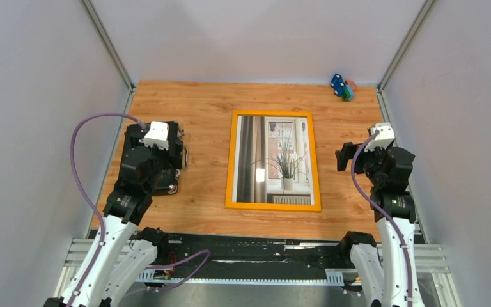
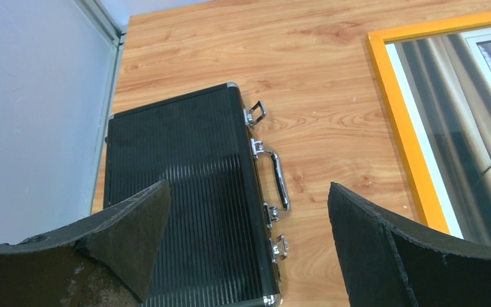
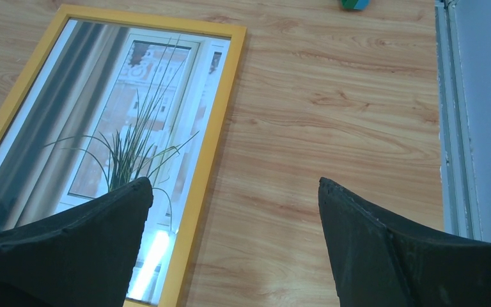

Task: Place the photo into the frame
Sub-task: Reset both arms

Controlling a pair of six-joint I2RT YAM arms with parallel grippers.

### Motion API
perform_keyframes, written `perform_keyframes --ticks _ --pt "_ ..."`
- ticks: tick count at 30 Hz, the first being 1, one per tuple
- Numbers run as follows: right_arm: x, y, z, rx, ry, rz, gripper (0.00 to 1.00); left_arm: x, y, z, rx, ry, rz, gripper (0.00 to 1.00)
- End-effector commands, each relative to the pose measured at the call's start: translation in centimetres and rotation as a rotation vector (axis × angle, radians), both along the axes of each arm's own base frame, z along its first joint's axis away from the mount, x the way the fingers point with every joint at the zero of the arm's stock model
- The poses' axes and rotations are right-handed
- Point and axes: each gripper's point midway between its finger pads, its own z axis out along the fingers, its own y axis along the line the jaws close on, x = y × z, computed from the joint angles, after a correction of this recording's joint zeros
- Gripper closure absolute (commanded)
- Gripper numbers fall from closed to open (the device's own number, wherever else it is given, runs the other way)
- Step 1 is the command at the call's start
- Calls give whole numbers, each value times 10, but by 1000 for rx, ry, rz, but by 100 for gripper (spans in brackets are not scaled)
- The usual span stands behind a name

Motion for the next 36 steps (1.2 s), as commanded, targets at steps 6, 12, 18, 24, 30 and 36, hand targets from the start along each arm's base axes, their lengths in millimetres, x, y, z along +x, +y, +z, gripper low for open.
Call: perform_keyframes --ticks 6,12,18,24,30,36 --pt "3 -2 9 -23 -45 3 0 2 -7 9 -27 -46 -40 0" --pt "3 -2 8 -21 -41 9 0 1 -7 9 -28 -48 -41 0" --pt "3 -2 7 -23 -41 11 0 1 -9 7 -26 -42 -48 0" --pt "2 0 6 -21 -38 19 0 2 -11 4 -26 -31 -59 0" --pt "3 0 6 -20 -36 22 0 3 -11 3 -24 -26 -57 0" --pt "3 0 6 -20 -35 22 0 3 -11 3 -25 -27 -57 0"
